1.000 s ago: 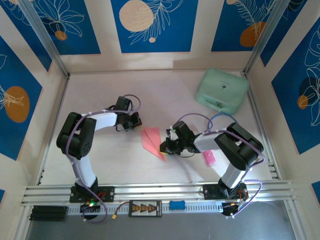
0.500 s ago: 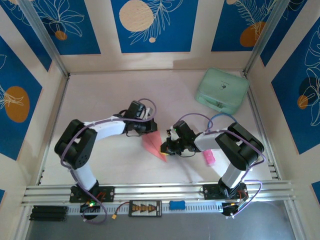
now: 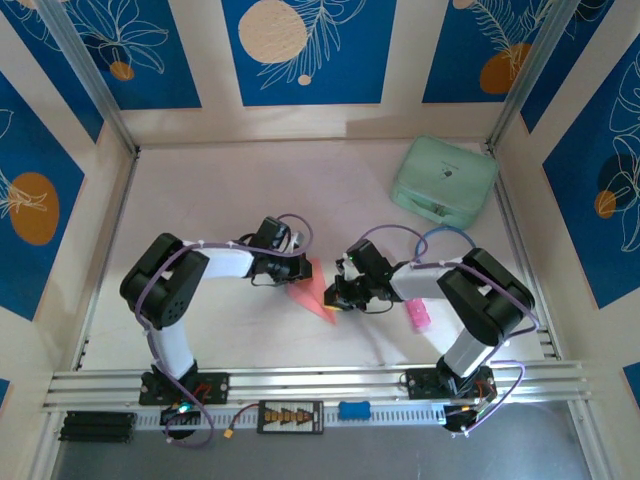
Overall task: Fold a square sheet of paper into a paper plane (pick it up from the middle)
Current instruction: Fourth fold the wing at the center of the table.
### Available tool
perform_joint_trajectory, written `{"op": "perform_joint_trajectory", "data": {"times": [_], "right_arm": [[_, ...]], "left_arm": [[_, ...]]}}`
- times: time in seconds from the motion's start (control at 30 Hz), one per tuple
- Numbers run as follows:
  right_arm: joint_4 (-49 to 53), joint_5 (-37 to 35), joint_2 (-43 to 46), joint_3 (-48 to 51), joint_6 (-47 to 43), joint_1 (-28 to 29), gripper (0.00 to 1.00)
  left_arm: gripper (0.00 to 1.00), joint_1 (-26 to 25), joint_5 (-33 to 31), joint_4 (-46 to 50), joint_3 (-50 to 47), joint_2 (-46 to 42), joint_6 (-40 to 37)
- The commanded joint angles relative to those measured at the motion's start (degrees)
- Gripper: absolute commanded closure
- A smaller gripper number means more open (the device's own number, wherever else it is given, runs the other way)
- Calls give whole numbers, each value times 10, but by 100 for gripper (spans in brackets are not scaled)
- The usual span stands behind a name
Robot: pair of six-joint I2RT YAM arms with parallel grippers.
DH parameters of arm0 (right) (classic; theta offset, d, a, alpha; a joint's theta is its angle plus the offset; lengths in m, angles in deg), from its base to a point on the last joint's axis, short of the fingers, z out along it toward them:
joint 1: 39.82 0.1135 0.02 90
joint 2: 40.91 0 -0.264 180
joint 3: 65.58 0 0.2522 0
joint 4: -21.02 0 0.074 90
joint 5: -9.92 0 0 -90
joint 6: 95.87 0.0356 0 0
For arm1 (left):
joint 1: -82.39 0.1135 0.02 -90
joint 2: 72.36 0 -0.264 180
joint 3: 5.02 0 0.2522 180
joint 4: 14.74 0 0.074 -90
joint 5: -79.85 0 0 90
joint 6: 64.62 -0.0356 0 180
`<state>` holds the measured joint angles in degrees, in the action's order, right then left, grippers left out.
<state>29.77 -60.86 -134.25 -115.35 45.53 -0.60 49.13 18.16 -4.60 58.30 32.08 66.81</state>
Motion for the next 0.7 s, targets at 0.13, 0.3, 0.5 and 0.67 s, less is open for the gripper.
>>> {"op": "perform_joint_trajectory", "data": {"times": [0.13, 0.3, 0.5, 0.67], "right_arm": [[33, 3, 0, -60, -14, 9, 98], [33, -2, -56, -88, -7, 19, 98], [22, -16, -90, -55, 11, 24, 98], [31, -11, -57, -52, 0, 24, 98]], "left_arm": [[100, 6, -32, 32, -23, 27, -21], [100, 6, -31, 34, -19, 28, -22], [100, 8, -33, 39, -19, 28, -25], [100, 13, -34, 40, -21, 29, -27]]}}
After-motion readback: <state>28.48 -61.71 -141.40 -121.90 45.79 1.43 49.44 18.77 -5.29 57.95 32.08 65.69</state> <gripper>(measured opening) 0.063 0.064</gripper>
